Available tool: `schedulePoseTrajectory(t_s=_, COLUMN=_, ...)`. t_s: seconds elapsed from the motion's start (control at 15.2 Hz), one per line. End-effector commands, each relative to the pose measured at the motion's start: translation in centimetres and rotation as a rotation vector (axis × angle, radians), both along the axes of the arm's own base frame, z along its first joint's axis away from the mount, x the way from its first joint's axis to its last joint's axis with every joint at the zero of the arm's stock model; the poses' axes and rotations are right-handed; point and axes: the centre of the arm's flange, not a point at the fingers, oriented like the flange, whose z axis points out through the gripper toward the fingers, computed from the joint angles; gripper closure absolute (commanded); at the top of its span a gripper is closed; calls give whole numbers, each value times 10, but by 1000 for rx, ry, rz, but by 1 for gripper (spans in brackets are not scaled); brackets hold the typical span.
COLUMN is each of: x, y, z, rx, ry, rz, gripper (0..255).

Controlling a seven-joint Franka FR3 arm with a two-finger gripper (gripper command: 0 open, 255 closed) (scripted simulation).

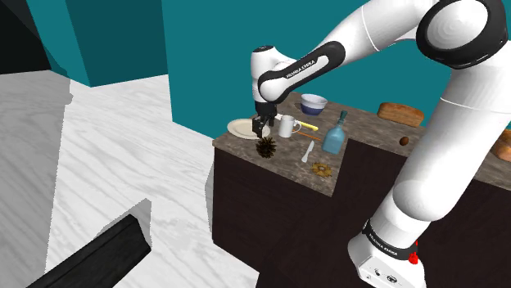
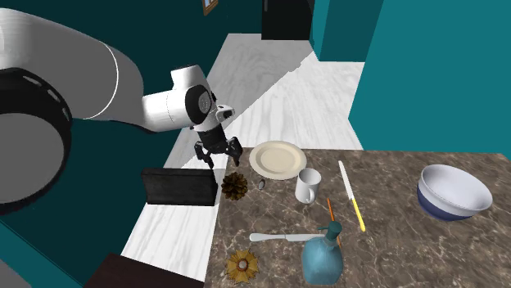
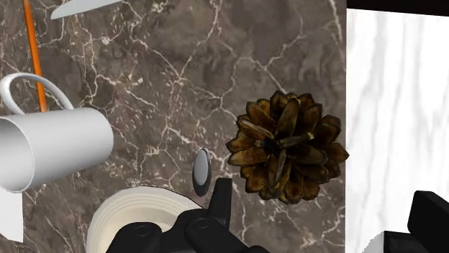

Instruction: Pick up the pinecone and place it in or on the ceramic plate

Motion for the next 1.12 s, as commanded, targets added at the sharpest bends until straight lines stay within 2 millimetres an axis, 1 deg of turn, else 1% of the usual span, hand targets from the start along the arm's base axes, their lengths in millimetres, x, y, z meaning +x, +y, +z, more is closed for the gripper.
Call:
schedulePoseTrajectory(t_s=0.0, x=13, y=-4, z=-16, rx=-8, ry=4, rz=-4, gripper=0)
schedulePoseTrajectory(t_s=0.4, x=12, y=-12, z=-46, rx=-8, ry=4, rz=-4, gripper=0)
schedulePoseTrajectory(t_s=0.46, x=12, y=-14, z=-54, rx=-8, ry=4, rz=-4, gripper=0)
schedulePoseTrajectory(t_s=0.99, x=12, y=-14, z=-54, rx=-8, ry=4, rz=-4, gripper=0)
schedulePoseTrajectory(t_s=1.06, x=12, y=-14, z=-54, rx=-8, ry=4, rz=-4, gripper=255)
